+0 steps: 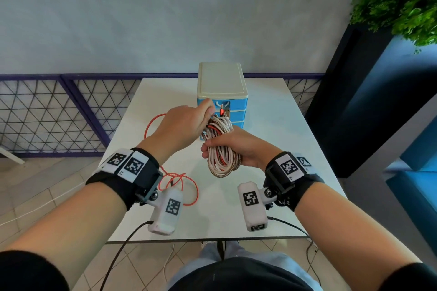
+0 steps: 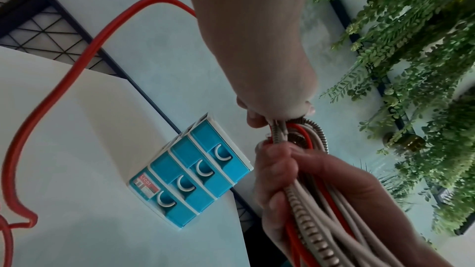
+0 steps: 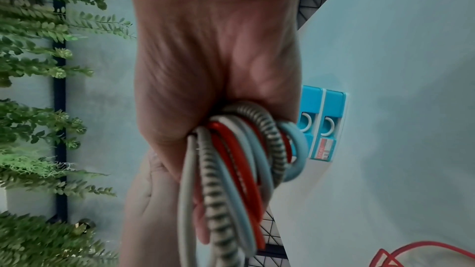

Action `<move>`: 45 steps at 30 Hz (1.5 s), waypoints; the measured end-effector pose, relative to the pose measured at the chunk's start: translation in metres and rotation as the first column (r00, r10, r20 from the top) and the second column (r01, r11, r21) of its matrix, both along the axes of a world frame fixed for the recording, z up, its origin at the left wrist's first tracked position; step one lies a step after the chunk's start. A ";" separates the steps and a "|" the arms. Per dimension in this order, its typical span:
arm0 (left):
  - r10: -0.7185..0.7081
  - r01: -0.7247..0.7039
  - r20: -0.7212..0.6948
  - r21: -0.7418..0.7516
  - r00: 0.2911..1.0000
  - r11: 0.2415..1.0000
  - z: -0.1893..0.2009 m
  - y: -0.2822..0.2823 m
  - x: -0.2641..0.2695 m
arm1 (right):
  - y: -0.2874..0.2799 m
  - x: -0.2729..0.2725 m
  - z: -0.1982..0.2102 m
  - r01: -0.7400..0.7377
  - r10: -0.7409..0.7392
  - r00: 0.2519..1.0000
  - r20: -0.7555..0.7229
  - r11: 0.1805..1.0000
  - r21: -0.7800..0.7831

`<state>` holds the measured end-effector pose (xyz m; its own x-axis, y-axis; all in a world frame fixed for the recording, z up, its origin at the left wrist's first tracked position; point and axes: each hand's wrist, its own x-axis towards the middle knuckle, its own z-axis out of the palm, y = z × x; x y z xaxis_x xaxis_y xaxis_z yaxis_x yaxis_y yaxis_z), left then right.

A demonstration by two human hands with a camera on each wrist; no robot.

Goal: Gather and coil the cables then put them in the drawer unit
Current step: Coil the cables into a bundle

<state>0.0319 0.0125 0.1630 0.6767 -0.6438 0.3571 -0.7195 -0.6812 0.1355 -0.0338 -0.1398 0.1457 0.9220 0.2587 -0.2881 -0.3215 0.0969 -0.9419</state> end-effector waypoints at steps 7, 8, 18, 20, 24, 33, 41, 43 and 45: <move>-0.100 -0.381 -0.894 -0.284 0.436 0.880 0.000 0.003 0.011 | -0.015 0.009 -0.006 0.054 -0.051 0.998 0.027 0.990 -0.127; -0.121 -0.422 -0.934 -0.265 0.336 0.867 0.000 0.008 0.012 | -0.020 0.010 -0.007 0.090 -0.088 0.996 0.025 0.990 -0.106; -0.580 -0.607 -0.813 -0.484 0.045 0.630 -0.026 0.026 0.000 | -0.041 0.011 -0.025 0.335 -0.336 0.942 -0.006 0.936 0.104; -0.577 -0.589 -0.816 -0.487 0.043 0.644 -0.025 0.014 -0.009 | -0.035 0.013 -0.027 0.326 -0.329 0.944 0.015 0.941 0.086; -0.490 -0.520 -0.872 -0.422 0.008 0.743 -0.018 -0.013 -0.022 | -0.023 0.015 -0.027 0.275 -0.286 0.955 0.085 0.955 0.113; -0.323 -0.526 -0.946 -0.282 0.015 0.802 -0.012 -0.032 -0.026 | -0.020 0.017 -0.030 0.229 -0.252 0.959 0.132 0.958 0.171; -0.342 -0.389 -0.938 -0.296 -0.055 0.872 -0.020 -0.025 -0.033 | -0.025 0.021 -0.024 0.484 -0.492 0.858 0.145 0.871 0.087; -0.348 -0.306 -0.922 -0.287 -0.169 0.908 -0.027 -0.014 -0.034 | -0.032 0.023 -0.022 0.540 -0.569 0.814 0.117 0.816 0.208; -0.288 -0.165 -0.929 -0.255 -0.230 0.953 -0.037 0.001 -0.034 | -0.041 0.024 -0.018 0.584 -0.627 0.776 0.071 0.755 0.298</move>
